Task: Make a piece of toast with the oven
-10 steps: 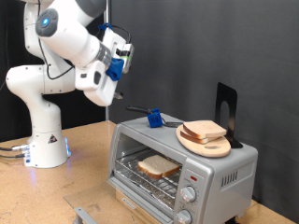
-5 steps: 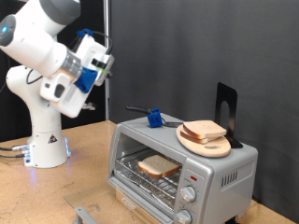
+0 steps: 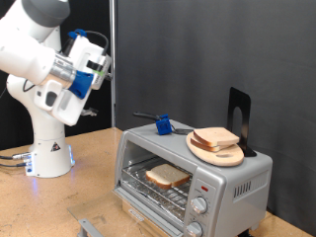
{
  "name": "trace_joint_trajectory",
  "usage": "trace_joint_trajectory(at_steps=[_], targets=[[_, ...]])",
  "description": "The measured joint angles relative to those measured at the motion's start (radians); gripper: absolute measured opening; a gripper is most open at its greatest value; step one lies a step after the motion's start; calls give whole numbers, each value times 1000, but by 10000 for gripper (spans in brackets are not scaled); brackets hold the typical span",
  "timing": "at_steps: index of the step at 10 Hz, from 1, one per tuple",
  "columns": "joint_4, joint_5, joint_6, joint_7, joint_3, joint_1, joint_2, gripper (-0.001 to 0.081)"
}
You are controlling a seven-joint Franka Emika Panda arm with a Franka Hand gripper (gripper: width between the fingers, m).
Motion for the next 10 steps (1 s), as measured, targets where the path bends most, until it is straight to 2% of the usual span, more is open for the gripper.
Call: trace_joint_trajectory(at_steps=[4, 5, 7, 10], targets=[[8, -7, 170, -94, -37, -39, 88, 800], [23, -20, 187, -116, -42, -46, 122, 800], [71, -66, 174, -157, -61, -58, 191, 800], [137, -99, 110, -205, -85, -78, 270, 800]])
